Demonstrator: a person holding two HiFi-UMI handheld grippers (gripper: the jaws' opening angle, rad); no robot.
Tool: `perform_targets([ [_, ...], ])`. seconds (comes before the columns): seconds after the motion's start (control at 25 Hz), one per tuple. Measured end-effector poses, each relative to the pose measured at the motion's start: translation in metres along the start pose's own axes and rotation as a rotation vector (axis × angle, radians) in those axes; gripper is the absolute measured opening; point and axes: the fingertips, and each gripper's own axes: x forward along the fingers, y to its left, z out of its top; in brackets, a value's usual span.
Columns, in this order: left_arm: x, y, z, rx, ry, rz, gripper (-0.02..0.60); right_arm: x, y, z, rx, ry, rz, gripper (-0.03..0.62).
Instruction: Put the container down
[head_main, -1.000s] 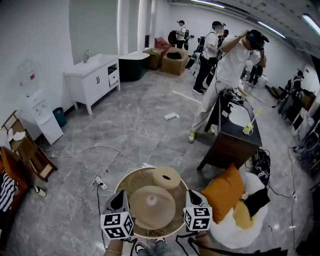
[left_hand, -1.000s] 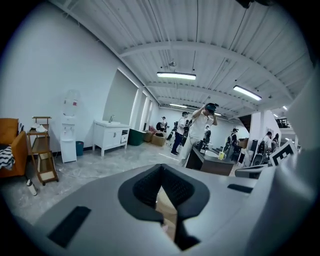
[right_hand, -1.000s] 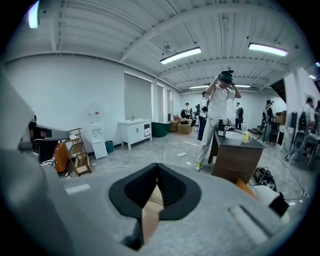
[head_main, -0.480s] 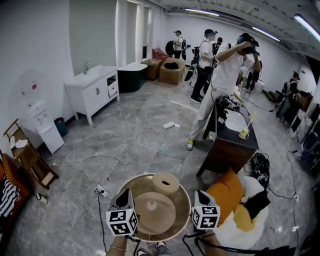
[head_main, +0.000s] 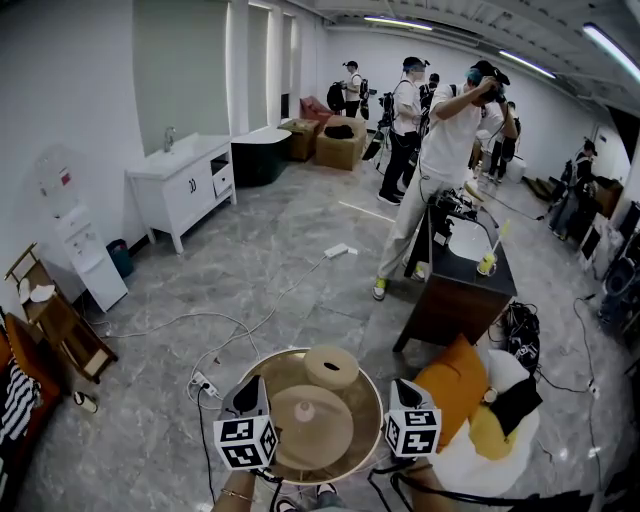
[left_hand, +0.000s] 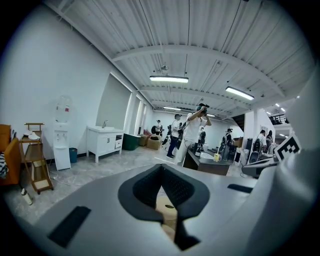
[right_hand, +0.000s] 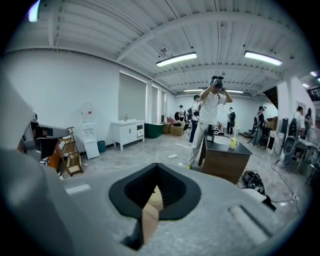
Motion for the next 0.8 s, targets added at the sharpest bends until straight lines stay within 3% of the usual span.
perform_targets([
  [0.8,0.001,0.02,-0.007,-0.02,0.008,0.005,-0.003,0.002,0.014,0.003,-0.028,0.008,-0.017,0.005],
])
